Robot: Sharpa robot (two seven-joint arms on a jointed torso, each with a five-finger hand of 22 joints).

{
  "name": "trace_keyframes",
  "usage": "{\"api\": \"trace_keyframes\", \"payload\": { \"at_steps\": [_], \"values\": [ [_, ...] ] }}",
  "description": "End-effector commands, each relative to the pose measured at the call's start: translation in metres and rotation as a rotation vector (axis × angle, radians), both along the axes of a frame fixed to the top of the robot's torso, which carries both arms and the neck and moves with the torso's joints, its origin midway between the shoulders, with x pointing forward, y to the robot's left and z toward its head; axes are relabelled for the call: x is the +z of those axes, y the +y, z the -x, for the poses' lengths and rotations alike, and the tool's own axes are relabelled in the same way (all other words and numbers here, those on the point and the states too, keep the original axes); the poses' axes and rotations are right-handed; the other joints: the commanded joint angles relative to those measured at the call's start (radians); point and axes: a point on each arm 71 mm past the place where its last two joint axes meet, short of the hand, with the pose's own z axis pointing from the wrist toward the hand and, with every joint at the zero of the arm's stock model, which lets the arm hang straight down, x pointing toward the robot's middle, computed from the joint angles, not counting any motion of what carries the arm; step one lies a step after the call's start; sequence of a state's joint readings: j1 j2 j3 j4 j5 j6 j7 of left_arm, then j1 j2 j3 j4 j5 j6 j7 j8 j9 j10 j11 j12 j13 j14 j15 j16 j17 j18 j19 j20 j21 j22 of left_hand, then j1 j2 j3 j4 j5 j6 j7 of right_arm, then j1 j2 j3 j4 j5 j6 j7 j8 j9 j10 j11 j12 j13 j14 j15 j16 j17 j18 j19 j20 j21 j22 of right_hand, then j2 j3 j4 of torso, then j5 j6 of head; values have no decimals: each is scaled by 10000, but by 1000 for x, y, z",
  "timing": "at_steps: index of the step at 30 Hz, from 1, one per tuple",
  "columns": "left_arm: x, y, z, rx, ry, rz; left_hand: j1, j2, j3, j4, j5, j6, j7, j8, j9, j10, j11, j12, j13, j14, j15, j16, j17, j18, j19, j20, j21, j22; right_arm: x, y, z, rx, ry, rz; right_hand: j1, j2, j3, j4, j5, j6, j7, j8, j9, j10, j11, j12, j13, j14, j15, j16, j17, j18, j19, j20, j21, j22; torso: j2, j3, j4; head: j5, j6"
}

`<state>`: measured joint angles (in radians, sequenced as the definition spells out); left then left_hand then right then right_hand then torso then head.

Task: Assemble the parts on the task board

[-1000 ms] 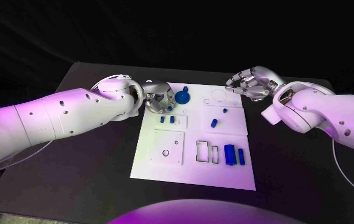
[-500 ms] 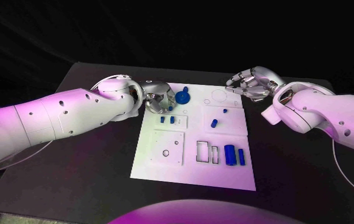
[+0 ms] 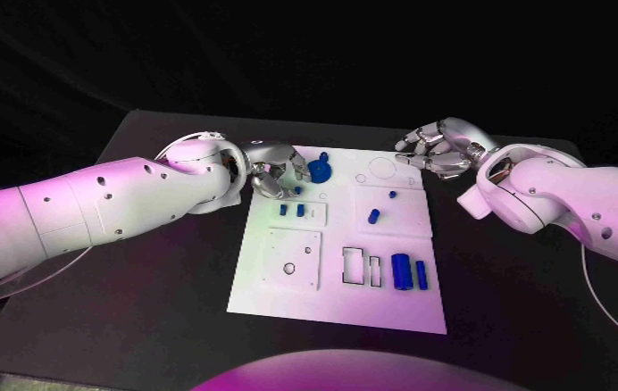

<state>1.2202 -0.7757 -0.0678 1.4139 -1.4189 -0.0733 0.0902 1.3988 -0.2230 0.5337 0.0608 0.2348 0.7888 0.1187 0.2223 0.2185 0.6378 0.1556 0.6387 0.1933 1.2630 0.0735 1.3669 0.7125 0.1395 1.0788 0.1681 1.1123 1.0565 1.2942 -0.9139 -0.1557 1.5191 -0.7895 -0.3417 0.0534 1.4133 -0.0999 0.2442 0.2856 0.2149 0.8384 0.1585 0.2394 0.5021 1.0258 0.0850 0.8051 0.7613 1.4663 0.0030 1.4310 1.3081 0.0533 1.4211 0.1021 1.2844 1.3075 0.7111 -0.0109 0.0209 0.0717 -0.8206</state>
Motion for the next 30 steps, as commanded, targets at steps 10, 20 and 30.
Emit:
{"api": "trace_keyframes", "payload": {
  "at_steps": [10,20,30],
  "values": [
    [26,23,3,1034,866,4333,108,113,36,39,-24,1153,531,667,206,654,-199,402,-214,-381,-138,-261,-786,164,-305,-85,-342,-334,1,4,6,1218,-1150,2200,546,-780,1516,-338,-96,730,35,135,-53,-283,67,-4439,-3806,375,87,-241,-158,148,9,105,-159,935,-2,7,-11,-236,178],
    [40,57,5,2960,2775,9347,69,100,286,386,-734,1141,717,747,336,1405,-215,-6,-783,-1764,-187,-2260,-3204,449,-1668,-167,-2325,-2038,-1,16,19,2435,-2791,5109,461,-1139,1770,-545,-169,828,-43,93,-117,-341,125,-5274,-4666,315,144,-387,-367,195,-97,130,-409,850,-3,-5,-10,-510,260],
    [32,75,3,4734,3347,10167,278,156,350,623,-1223,1111,818,684,355,1443,-134,-116,-1049,-2195,-108,-3486,-3702,436,-1828,-106,-3234,-2643,-9,29,27,2813,-3489,6816,305,-1351,1702,-533,-215,757,-30,-43,-208,-538,179,-5541,-4955,289,203,-469,-473,240,-201,141,-649,738,-26,-20,31,-710,325]
  ]
}}
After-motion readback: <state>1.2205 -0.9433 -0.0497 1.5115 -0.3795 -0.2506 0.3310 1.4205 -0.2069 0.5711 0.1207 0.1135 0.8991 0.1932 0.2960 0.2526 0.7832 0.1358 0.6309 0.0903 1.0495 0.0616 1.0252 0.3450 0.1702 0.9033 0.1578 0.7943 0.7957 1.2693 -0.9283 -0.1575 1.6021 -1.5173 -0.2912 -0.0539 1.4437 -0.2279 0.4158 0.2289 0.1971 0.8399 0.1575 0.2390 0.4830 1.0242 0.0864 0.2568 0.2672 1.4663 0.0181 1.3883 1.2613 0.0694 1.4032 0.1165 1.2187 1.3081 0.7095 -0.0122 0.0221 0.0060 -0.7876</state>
